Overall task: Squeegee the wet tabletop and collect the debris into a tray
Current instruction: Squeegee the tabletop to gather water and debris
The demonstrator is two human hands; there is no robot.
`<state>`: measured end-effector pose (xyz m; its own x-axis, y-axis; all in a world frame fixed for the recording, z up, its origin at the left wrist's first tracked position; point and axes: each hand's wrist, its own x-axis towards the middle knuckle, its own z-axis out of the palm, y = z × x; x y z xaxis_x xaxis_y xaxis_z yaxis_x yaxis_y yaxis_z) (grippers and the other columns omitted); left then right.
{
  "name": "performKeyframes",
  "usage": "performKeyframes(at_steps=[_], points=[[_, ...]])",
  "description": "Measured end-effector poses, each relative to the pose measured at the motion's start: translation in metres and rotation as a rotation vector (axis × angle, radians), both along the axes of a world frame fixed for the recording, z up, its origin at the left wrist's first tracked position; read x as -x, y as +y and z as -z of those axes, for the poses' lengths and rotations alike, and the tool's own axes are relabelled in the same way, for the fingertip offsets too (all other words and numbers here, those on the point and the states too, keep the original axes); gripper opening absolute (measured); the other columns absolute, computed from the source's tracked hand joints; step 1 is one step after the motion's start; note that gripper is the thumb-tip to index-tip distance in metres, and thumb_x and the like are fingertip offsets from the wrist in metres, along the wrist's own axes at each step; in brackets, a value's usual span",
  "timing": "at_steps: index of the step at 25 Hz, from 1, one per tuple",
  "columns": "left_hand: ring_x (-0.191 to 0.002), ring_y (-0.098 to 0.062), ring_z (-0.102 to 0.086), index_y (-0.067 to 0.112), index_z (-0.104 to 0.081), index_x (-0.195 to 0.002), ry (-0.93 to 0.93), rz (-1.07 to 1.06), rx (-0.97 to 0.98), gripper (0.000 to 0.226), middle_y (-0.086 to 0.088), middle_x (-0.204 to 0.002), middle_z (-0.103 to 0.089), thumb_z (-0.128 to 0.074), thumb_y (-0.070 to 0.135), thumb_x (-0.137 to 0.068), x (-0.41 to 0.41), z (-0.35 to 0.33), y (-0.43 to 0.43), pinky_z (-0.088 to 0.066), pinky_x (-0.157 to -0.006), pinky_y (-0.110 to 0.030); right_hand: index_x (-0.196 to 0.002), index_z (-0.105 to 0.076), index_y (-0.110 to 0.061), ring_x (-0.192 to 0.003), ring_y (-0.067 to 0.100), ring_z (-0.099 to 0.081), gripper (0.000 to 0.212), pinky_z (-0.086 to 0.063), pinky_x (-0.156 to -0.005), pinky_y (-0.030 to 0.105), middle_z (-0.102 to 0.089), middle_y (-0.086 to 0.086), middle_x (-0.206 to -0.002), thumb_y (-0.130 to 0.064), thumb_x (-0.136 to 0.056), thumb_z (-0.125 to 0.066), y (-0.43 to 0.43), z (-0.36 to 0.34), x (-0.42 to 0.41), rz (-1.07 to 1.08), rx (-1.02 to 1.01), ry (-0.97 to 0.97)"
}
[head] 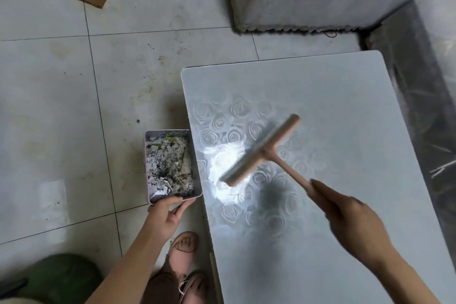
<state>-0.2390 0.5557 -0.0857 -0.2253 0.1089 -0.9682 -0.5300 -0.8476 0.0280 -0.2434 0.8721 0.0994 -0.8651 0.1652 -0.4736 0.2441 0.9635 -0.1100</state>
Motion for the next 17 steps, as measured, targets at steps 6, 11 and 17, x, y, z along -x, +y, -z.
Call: performKeyframes(at_steps=[6,11,17], points=[[-0.118,-0.053,-0.049,0.001,-0.050,-0.112,-0.029,0.013,0.022,0.031,-0.030,-0.136,-0.041,-0.045,-0.017,-0.086,-0.014,-0.010,0.007,-0.060,-0.074,-0.041,-0.133,-0.046,-0.049,-0.093,0.020,-0.065,0.045,-0.051,-0.074,0.035,-0.071,-0.006,-0.104,-0.026,-0.095,-0.046,0.005,0.008,-0.049,0.088,0.014,-0.200],[-0.117,-0.053,-0.050,-0.006,-0.055,-0.104,0.013,0.007,0.010,0.024,-0.031,-0.125,-0.051,-0.045,-0.017,-0.085,-0.015,-0.008,0.012,-0.056,-0.076,-0.046,-0.133,-0.043,-0.047,-0.091,0.028,-0.060,0.047,-0.045,-0.064,0.033,-0.066,0.002,-0.095,-0.027,-0.091,-0.042,-0.082,0.046,0.045,-0.361,0.109,-0.088],[-0.116,-0.053,-0.050,-0.005,-0.056,-0.103,0.013,0.006,0.026,0.023,-0.032,-0.127,-0.051,-0.045,-0.017,-0.086,-0.017,-0.001,0.011,-0.058,-0.069,-0.042,-0.126,-0.047,-0.045,-0.072,0.027,-0.051,0.046,-0.027,-0.048,0.028,-0.046,-0.002,-0.065,-0.020,-0.088,-0.052,-0.083,0.019,0.053,-0.512,-0.003,0.178]])
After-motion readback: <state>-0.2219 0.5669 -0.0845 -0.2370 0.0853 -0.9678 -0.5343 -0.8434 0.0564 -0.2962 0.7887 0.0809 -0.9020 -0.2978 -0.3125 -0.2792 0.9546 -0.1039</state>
